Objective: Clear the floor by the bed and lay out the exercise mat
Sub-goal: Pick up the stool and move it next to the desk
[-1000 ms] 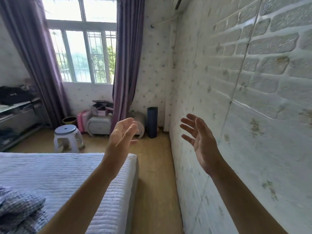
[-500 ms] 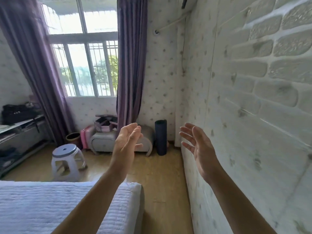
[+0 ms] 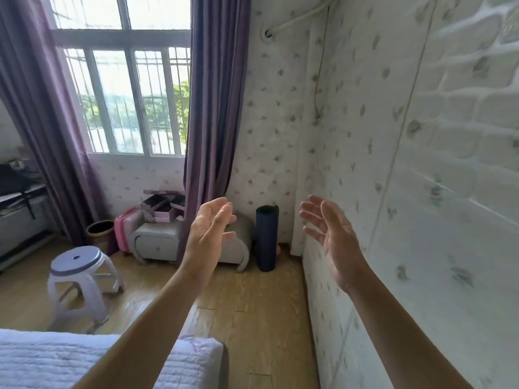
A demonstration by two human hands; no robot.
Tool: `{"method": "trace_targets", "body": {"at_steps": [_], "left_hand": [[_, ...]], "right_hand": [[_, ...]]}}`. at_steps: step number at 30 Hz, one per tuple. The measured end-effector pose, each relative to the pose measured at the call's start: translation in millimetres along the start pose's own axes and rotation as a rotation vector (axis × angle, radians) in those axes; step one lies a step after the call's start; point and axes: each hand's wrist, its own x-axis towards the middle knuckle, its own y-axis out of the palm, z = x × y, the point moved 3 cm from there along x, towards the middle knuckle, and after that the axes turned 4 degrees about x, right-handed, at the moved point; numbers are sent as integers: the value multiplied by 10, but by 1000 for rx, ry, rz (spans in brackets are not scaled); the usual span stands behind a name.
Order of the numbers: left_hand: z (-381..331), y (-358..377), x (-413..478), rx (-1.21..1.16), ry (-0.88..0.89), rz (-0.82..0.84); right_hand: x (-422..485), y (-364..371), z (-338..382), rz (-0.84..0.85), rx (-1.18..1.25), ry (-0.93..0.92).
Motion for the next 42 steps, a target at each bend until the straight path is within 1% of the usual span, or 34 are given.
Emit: {"method": "trace_targets", "body": {"at_steps": [3,6,10,16,20,23,25,28,33,36,42], "left_hand": [[240,-46,631,-32,-28,-7],[450,-91,1174,-40,-27,-21],[797,-51,1716,-49,-50,-17],[1330,124,2487,-4,-119,-28],[1662,262,3028,18,-125,-104],[1896,349,3516,17,-130,-198],[1993,364,3771,0,-157,-251],[2116,339,4116,21,-144,-332],[2352,184,4677,53,-149,-450],[2578,5,5038,68,-136,-528],[3189,-621,5852,110,-139,-650]], "right_hand": [[637,140,-130,10,-14,9],[1161,231,-304,9,-15,-18],[1717,297,-736,38,-16,20],[2638,240,-1376,77,-19,58],[3392,178,-1766,137,49,50],[4020,177,-2059,183,112,61],[4365,227,-2223,229,127,87],[4861,356,-2419,297,152,116],[5564,743,-2736,400,176,128],[5972,1031,-3009,460,201,166],[6820,1819,-3648,540,196,220]]}}
